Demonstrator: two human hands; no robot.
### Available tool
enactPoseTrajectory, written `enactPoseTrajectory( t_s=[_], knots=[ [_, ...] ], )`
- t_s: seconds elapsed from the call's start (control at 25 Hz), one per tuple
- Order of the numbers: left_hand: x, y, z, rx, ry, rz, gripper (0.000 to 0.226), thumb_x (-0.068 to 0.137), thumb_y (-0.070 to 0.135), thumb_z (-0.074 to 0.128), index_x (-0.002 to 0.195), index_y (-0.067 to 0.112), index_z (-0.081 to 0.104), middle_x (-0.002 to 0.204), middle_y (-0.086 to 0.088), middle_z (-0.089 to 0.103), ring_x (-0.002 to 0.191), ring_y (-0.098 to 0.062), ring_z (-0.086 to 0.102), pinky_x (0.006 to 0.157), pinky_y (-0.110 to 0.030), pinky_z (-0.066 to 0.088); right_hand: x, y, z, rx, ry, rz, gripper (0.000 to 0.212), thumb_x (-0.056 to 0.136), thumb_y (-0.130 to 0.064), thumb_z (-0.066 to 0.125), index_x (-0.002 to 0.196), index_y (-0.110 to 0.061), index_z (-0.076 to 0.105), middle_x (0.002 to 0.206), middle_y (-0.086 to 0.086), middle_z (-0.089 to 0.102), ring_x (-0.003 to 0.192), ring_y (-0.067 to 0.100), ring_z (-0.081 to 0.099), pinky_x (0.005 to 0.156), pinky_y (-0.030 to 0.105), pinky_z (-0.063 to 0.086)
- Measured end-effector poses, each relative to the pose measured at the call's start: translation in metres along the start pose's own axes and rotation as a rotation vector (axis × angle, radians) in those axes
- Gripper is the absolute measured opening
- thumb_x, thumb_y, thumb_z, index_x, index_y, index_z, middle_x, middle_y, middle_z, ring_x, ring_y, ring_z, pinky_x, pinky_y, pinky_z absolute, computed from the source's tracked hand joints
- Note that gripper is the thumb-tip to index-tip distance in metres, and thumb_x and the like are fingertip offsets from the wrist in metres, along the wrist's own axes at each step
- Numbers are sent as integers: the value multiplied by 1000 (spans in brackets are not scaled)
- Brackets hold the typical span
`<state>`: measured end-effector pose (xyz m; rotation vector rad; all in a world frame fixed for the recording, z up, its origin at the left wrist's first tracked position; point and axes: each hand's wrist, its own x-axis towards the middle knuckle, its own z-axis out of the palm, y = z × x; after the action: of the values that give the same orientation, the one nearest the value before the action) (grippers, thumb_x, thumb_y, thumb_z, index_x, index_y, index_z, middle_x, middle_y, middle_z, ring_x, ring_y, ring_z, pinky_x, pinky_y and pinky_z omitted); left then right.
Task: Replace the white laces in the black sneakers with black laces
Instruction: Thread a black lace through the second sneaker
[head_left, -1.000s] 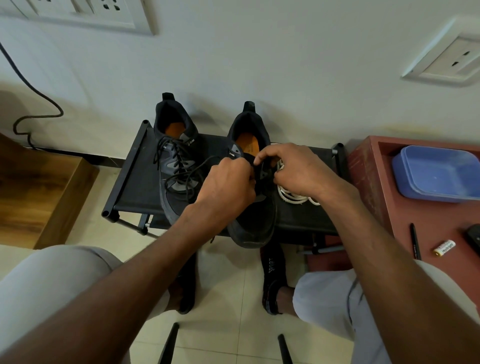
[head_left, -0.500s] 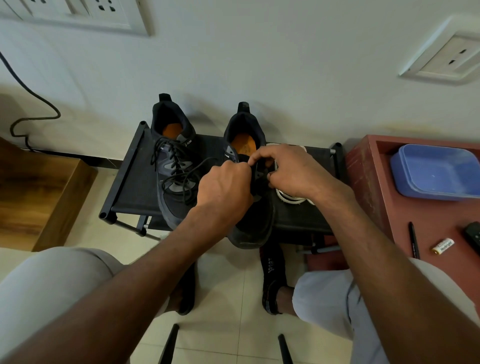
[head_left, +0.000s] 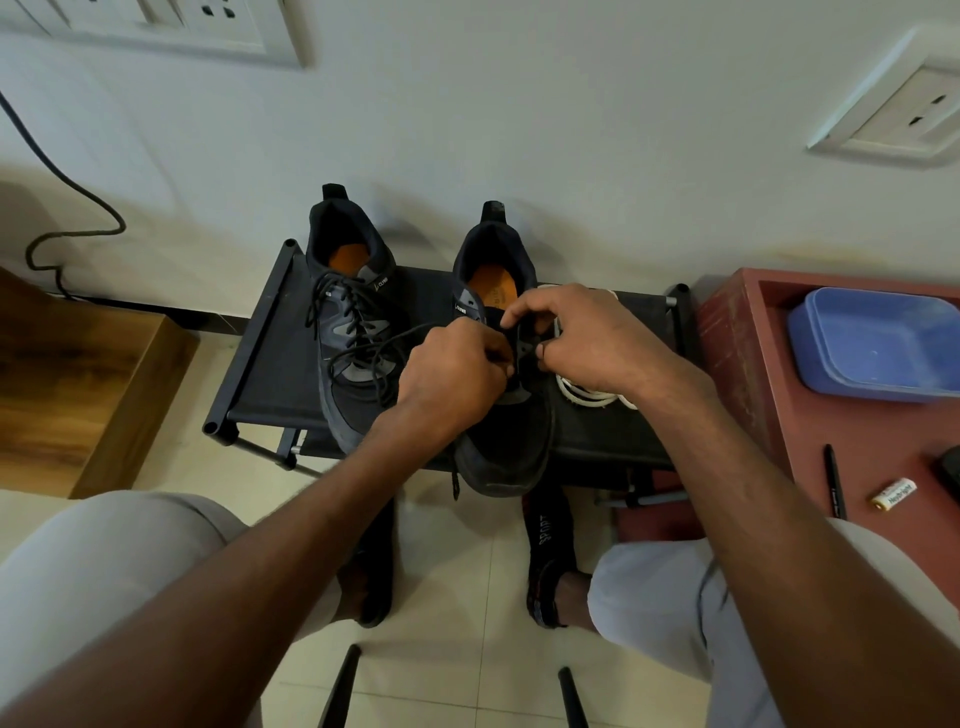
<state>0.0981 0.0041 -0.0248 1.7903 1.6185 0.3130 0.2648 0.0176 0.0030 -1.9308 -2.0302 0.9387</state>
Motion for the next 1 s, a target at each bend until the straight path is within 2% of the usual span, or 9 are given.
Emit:
enactPoseTrajectory(
  t_s=[0.16, 0.28, 0.4, 0.56, 0.76, 0.88, 1.0],
  knots=[
    [-9, 10, 4, 259, 144, 37, 28, 97, 27, 66, 126, 28, 67, 105, -4, 67, 95, -30, 66, 70, -41, 52, -1, -2, 0, 18, 4, 5, 59, 82, 6, 63, 116, -42, 72, 106, -3, 70, 79, 17, 66, 80, 45, 60],
    [-13, 14, 5, 397, 223, 59, 23, 98, 31, 66, 119, 22, 67, 102, -4, 61, 93, -30, 64, 66, -40, 44, -1, -1, 0, 21, 1, 10, 59, 83, 5, 63, 116, -43, 71, 107, -4, 70, 83, 17, 67, 82, 44, 61],
    [-11, 11, 8, 304, 223, 76, 21, 96, 28, 70, 113, 16, 69, 111, -6, 56, 100, -28, 59, 70, -40, 48, 0, 0, 1, 58, 8, 25, 60, 83, 6, 62, 117, -42, 71, 103, -3, 71, 85, 18, 71, 83, 45, 62],
    [-9, 6, 15, 190, 208, 100, 10, 96, 19, 68, 100, 10, 70, 109, -9, 50, 97, -25, 53, 72, -36, 49, -1, -3, -2, 122, 7, 51, 67, 81, 11, 61, 123, -40, 66, 103, 0, 69, 88, 19, 74, 84, 44, 63],
    [0, 3, 3, 200, 43, 154, 12, 90, 11, 68, 100, 13, 74, 116, -10, 50, 100, -27, 53, 76, -31, 45, -2, -2, -5, 115, -20, 53, 68, 82, 10, 62, 125, -43, 64, 107, -2, 68, 91, 18, 73, 82, 40, 63],
    [-4, 5, 5, 181, 108, 112, 12, 88, 12, 71, 99, 15, 74, 114, -8, 52, 96, -26, 55, 76, -36, 52, -1, -3, -3, 113, 9, 33, 55, 88, 1, 64, 123, -42, 65, 100, -3, 71, 85, 16, 73, 83, 42, 62],
    [-10, 11, 10, 174, 174, 56, 14, 87, 14, 75, 100, 18, 74, 111, -6, 51, 93, -25, 54, 69, -35, 48, -2, -5, 0, 100, 34, 25, 49, 90, -4, 64, 122, -41, 66, 97, -6, 71, 83, 16, 72, 84, 42, 61]
  ],
)
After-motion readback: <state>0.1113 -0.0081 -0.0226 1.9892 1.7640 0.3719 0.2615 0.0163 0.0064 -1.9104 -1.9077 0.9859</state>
